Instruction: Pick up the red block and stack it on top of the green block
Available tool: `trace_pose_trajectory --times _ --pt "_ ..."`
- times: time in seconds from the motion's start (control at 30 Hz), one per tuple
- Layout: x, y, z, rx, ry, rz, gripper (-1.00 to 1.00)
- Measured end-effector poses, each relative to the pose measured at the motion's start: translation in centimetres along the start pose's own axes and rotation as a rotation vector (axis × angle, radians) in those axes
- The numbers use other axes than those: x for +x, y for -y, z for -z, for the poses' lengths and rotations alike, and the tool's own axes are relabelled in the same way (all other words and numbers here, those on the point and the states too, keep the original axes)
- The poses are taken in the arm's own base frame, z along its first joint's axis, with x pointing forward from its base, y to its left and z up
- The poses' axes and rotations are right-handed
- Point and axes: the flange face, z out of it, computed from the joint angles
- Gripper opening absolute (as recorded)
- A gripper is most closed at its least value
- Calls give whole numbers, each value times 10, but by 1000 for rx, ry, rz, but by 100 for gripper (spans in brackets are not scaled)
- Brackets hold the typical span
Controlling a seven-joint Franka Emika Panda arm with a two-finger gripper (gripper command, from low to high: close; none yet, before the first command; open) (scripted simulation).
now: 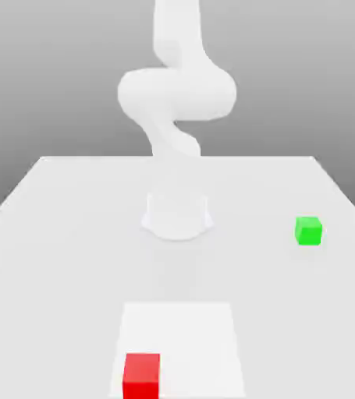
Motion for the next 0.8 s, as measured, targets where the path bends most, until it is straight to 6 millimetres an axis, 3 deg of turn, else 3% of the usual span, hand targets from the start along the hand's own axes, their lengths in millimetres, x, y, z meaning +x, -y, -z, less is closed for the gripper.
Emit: trace_pose_trajectory --times 0.2,0.4,0.6,0.8 --pt "-2 -18 -118 -117 126 -2 0" --pt "-22 -53 -226 -235 245 -4 0" --pt "-57 -106 -321 -358 358 -7 0" --pt "-106 -173 -398 -485 468 -6 0"
